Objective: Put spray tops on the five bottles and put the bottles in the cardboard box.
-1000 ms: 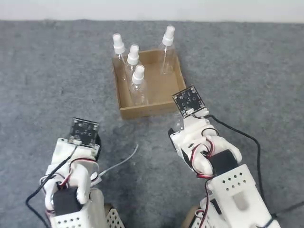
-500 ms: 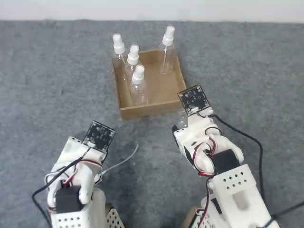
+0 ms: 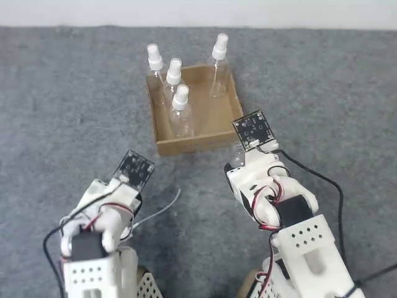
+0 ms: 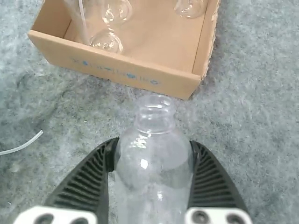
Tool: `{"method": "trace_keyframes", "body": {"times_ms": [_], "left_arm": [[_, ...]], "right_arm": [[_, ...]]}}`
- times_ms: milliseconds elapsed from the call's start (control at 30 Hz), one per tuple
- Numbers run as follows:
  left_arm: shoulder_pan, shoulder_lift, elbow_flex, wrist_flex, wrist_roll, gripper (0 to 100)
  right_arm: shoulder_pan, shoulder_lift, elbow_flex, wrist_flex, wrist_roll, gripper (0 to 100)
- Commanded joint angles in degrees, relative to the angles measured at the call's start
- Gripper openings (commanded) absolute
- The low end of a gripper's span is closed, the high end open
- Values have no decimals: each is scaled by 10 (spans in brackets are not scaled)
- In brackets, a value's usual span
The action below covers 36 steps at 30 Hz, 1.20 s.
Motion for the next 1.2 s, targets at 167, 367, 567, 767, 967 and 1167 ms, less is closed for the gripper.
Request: {"method": "trace_keyframes", "body": {"times_ms": [167, 367, 567, 767, 967, 1167], "left_arm": [[-3, 292, -160, 41, -80, 243], [-3, 374, -168, 43, -120, 242], [-4, 414, -154, 42, -149, 242], [-30, 421, -109, -20, -153, 218], [-108, 421, -58, -70, -244, 218], [-164, 421, -42, -98, -261, 186]], "right_arm": [[7, -13, -9, -10, -6, 82], [7, -13, -9, -9, -6, 82], [7, -13, -9, -7, -6, 82], [7, -13, -9, -7, -6, 82], [7, -13, -9, -7, -6, 82], [7, -13, -9, -7, -6, 82]]}}
